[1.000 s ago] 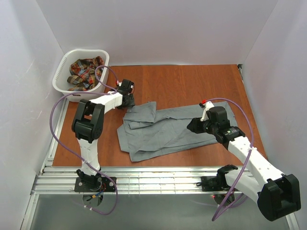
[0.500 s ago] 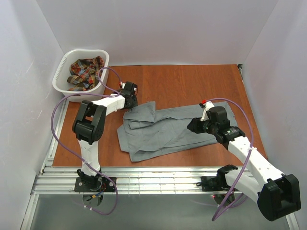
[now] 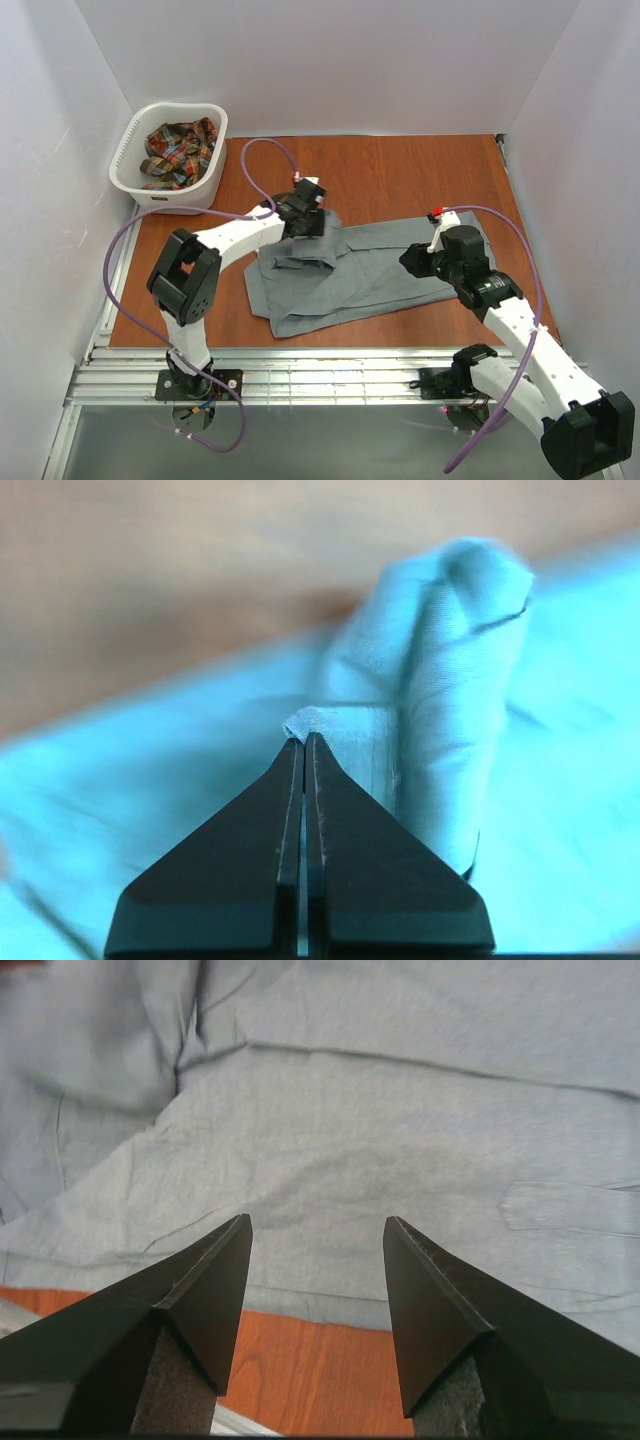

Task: Fold and stack the long sleeve shirts
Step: Fold the shirt

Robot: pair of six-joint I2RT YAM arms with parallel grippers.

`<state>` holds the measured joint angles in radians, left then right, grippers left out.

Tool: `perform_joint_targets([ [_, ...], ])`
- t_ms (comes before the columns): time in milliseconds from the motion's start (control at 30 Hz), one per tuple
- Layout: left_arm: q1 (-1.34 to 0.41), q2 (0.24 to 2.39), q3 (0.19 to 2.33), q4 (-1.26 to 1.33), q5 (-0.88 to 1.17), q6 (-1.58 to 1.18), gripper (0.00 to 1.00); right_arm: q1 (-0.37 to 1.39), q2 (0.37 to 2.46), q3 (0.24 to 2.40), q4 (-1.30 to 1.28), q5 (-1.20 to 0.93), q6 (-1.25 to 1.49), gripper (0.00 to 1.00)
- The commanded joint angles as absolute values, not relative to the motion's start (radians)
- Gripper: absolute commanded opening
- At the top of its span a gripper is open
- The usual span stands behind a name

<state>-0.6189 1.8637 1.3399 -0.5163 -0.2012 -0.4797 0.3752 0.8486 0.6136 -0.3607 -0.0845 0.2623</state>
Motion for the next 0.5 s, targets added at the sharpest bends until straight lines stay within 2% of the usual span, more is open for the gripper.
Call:
perform_joint_targets([
  [0,-0.785,1.737,1.345,-0.516,-0.111,-0.509,0.0,0.38,0.773,0.664,-0.368,0.04,0.275,0.51],
  [133,-0.952,1.73,1.316,-0.485,-0.062,-0.497,0.11,0.38,0.675,0.661,-0.371,0.103,0.276,0.52],
  [167,-1.004,1.733,1.316,-0.483,-0.055,-0.486,0.22,0.38,0.663,0.66,-0.371,0.118,0.273,0.52],
  [233,-1.048,1.74,1.307,-0.491,-0.061,-0.462,0.32,0.38,0.641,0.658,-0.38,0.126,0.259,0.53],
  [267,-1.075,1.735,1.299,-0.492,-0.078,-0.46,0.43,0.38,0.638,0.66,-0.385,0.123,0.255,0.53],
  [367,-1.081,1.695,1.264,-0.508,-0.145,-0.489,0.54,0.38,0.652,0.661,-0.406,0.085,0.238,0.54],
  [400,-1.081,1.665,1.256,-0.515,-0.173,-0.497,0.65,0.38,0.663,0.658,-0.411,0.069,0.235,0.54],
  [467,-1.071,1.635,1.236,-0.528,-0.26,-0.521,0.73,0.38,0.675,0.644,-0.414,0.013,0.229,0.54],
])
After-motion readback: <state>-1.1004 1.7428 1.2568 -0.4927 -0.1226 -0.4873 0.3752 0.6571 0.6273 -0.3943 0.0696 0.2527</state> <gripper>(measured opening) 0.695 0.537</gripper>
